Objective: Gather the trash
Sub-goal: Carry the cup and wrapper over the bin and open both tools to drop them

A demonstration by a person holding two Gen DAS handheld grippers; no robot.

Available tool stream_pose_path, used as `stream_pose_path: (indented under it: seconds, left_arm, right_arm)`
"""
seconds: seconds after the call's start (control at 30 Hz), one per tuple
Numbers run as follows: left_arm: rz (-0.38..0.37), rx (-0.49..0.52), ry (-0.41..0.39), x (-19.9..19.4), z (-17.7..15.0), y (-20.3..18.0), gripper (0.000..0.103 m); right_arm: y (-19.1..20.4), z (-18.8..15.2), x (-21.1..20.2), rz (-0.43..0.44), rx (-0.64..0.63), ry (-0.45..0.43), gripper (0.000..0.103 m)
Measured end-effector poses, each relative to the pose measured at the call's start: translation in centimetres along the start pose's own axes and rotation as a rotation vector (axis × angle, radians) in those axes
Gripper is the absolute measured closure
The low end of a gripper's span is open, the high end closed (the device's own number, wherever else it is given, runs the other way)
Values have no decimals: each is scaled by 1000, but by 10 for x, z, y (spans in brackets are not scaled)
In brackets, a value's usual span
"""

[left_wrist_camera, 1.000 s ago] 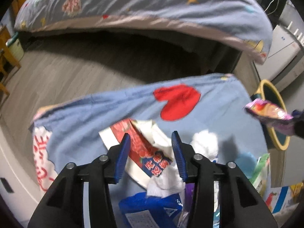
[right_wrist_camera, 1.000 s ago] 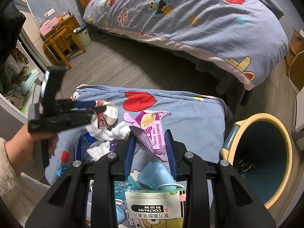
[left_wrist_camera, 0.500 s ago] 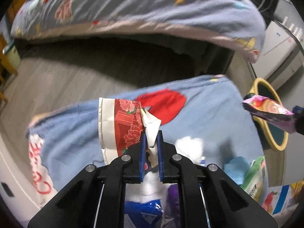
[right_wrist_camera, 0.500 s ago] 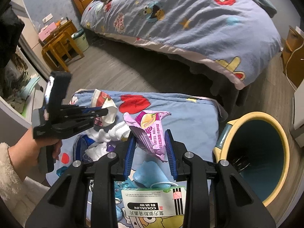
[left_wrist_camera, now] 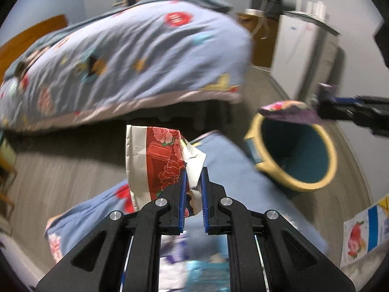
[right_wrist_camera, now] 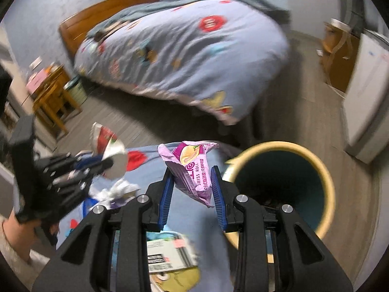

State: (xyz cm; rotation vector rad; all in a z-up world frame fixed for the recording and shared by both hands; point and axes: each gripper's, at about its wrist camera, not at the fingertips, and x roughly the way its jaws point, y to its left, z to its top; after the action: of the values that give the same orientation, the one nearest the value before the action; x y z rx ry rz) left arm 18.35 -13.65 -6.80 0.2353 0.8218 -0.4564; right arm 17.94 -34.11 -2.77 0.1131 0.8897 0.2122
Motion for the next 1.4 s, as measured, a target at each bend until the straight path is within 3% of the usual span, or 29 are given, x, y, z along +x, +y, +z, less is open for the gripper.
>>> stream_pose_path:
  seconds: [0.23, 0.43, 0.8, 0.9, 0.97, 1.07, 1.13, 1.2, 1.27, 1.33, 1.4]
  left_arm:
    - [-120, 104, -41, -1, 14, -86, 91]
    - [-209, 135, -32, 13, 17, -136, 91]
    - [-267, 160, -7, 59, 16, -185, 91]
    - [-274, 154, -8, 72, 16, -189, 91]
    - [-261, 155, -5, 79, 17, -185, 87]
    - [-251, 144, 3, 86, 15, -178, 77]
    - [-240, 126, 0, 87, 15, -170, 57]
    - [-238, 111, -6, 86, 15, -163, 51]
    - [-225, 94, -6, 83, 14, -156, 44]
    - [-216, 76, -9, 77, 13, -148, 28]
    - [-194, 76, -20, 70, 12, -143, 21]
  right_arm:
    - [-69, -15, -24, -118, 135, -28, 72]
    - [-119, -32, -21, -103, 312, -11, 72]
    - [-171, -62, 9, -111, 515, 62, 70]
    - [-176, -65, 13, -115, 534, 62, 59]
    - [-179, -66, 14, -127, 545, 57, 47]
    - [-182, -67, 15, -137, 550, 57, 41]
    - [-184, -68, 17, -148, 552, 62, 40]
    - [-185, -69, 20, -155, 563, 70, 36]
    - [-185, -69, 19, -157, 569, 69, 25]
    - [-181, -66, 17, -160, 560, 58, 16]
    - [-177, -62, 12, -170, 543, 37, 8]
